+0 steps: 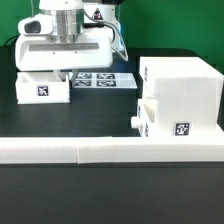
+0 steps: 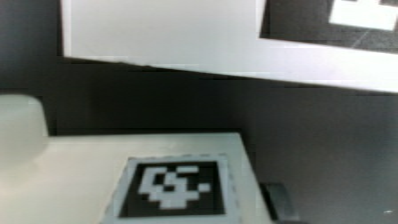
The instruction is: Assemble drawer
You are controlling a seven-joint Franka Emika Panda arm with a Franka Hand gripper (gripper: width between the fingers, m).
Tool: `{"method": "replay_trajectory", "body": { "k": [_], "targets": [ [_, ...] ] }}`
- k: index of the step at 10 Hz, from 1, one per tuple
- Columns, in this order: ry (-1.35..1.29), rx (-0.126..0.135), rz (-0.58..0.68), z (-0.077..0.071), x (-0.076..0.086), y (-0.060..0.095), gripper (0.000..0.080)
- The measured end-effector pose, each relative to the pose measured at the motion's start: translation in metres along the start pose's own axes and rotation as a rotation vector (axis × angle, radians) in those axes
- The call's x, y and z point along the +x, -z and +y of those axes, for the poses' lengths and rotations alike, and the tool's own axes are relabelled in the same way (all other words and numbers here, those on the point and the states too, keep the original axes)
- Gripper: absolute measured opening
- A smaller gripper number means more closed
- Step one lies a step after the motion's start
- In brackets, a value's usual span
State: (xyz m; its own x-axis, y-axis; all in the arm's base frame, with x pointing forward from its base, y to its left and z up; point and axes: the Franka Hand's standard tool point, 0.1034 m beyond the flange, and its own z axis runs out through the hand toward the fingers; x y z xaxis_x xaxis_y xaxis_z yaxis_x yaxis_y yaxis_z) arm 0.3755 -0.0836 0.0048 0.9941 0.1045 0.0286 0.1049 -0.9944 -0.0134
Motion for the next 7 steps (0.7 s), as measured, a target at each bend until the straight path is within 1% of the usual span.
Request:
{"method": "replay_trajectory", "body": {
  "k": [3,4,5,6,7],
  "targets": [
    [0.003,0.002,-0.004,-0.001,0.001,0.001,0.0041],
    [0.025,0.013,-0.025,-0.009,0.007,0.009,0.0041],
    [0.049,0.013,-0.020,-0.016,0.017,0.021,0.0041],
    [0.069,0.016,-0.023,-0.023,0.024,0.029,0.0041],
    [0.093,0.024,-0.031,-0.031,0.038,0.038,0.0041]
  ]
}}
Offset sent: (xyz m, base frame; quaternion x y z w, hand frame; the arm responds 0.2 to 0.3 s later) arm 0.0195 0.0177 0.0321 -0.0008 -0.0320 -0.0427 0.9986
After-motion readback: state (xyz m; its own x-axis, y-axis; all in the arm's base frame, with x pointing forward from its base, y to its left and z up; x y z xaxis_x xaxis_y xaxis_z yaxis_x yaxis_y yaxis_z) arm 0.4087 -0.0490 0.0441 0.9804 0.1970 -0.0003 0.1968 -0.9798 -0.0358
